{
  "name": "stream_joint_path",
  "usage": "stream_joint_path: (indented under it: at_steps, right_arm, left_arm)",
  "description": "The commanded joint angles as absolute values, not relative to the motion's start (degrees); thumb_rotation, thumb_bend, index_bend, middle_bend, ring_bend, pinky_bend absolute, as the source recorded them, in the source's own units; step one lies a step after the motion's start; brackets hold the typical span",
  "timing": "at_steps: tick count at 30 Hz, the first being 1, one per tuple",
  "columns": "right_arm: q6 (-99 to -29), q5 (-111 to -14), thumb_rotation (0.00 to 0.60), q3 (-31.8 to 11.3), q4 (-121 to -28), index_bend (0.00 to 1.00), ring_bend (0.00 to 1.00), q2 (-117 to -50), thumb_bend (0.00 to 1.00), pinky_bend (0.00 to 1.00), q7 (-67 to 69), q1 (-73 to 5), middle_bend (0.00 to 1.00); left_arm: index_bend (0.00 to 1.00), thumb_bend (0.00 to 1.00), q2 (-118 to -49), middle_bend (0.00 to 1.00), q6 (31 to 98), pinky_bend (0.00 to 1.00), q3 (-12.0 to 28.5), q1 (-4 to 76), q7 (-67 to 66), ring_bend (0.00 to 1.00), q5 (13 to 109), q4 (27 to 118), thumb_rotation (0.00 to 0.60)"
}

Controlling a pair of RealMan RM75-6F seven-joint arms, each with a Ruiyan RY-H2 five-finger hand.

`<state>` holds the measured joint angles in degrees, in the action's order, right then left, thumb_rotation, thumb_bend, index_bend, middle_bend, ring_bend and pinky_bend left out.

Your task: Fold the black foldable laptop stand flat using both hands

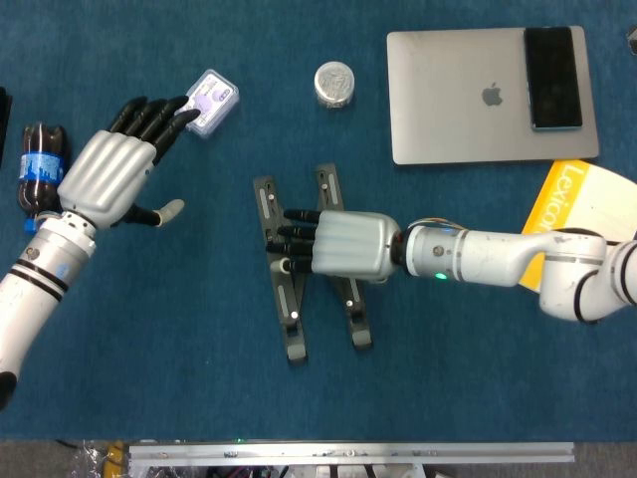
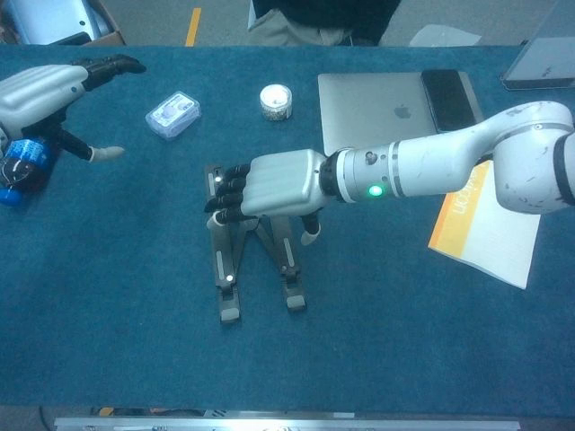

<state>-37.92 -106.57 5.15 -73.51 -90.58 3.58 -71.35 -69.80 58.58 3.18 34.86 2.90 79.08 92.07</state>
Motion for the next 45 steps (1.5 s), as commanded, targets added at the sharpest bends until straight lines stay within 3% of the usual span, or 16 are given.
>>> stream_joint_path:
  at_steps: [1, 14, 33, 45]
  right_arm:
    - [-38.58, -108.27, 0.600, 6.41, -71.42, 0.00, 0.00, -92.04, 0.00, 0.00, 3.87, -72.31, 0.00]
    - [-40.82, -111.37, 0.600, 10.03, -63.89, 0.00, 0.00, -96.66, 0.00, 0.00, 8.22, -75.22, 0.00]
    - [-39.77, -109.83, 0.600, 10.77, -58.60, 0.00, 0.00, -101.07, 0.00, 0.00, 13.37, -78.56, 0.00]
    - [-41.87, -108.89, 0.600, 10.95, -56.88, 0.00, 0.00, -102.77, 0.00, 0.00, 14.89, -78.40, 0.22]
  left_arm:
    - [0.00, 0.26, -69.83, 0.00, 58.77, 0.01, 3.30, 34.60, 3.43, 0.00, 79.18, 91.80, 0.558]
    - [0.00, 0.26, -69.56, 0.00, 58.77, 0.01, 3.68, 33.59, 6.81, 0.00, 79.36, 90.50, 0.550]
    - [0.00, 0.26, -69.15, 0.00, 59.07, 0.01, 4.46, 32.88, 7.96, 0.00, 79.48, 89.83, 0.542]
    - [0.00, 0.26, -69.17, 0.00, 59.62, 0.01, 4.52, 32.35, 8.98, 0.00, 80.31, 89.40, 0.541]
